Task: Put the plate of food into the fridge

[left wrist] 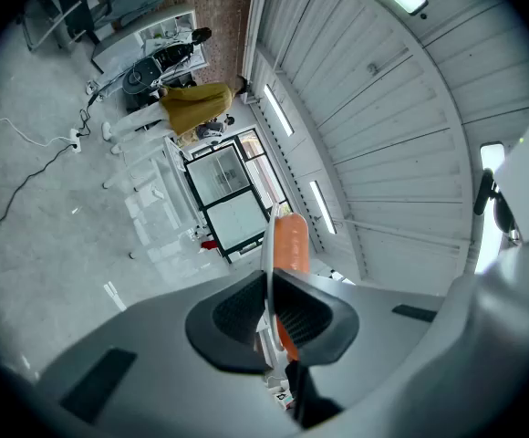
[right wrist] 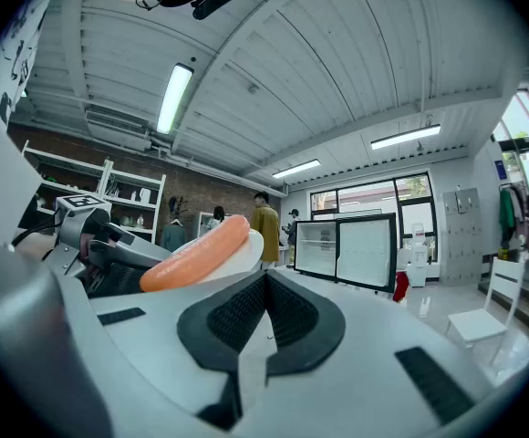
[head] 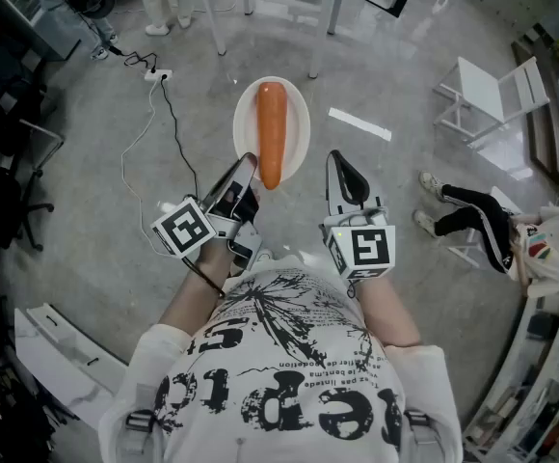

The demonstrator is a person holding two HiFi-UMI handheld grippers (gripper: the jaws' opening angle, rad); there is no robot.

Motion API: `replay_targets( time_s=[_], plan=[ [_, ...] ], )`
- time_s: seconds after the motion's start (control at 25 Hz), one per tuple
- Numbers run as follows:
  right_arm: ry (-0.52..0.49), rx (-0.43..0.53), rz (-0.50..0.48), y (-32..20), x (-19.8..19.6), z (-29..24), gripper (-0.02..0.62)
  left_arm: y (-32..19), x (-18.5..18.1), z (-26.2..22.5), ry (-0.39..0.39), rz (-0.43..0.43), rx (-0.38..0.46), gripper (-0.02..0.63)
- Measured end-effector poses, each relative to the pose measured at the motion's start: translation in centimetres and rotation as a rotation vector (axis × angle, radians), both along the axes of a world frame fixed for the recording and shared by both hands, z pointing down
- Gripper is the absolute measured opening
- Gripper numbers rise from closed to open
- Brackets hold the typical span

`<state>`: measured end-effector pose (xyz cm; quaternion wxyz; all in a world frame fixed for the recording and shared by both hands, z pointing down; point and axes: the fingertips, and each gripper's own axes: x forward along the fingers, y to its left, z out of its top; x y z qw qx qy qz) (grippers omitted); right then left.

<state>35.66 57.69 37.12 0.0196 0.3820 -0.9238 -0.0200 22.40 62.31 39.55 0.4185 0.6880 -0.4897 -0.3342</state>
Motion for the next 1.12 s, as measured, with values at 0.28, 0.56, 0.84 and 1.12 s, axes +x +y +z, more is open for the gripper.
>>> replay_targets(
  time_s=[0.28, 0.56, 0.84, 1.12],
  plan=[
    [-0.014, -0.022, -0.003, -0.3, 0.4, 0.3, 0.000, -0.2, 0.4, 0.0, 0.019, 0.010, 0.011, 0.029],
    [-0.034, -0.039, 0.024, -0.7, -0.3, 0.5, 0.000, -0.2, -0.6, -0.2, 0.027, 0.014, 0.022, 0.029],
    [0.001, -0.035, 0.014, -1.1, -5.4, 1.1, 0.000, -0.2, -5.2, 0.2, 0.016, 0.033, 0.018, 0.029],
    [0.023, -0.048, 0.032, -2.5, -9.2, 2.2, 0.000, -1.2, -9.3, 0.7, 0.046, 0.033, -0.016, 0.029]
  ],
)
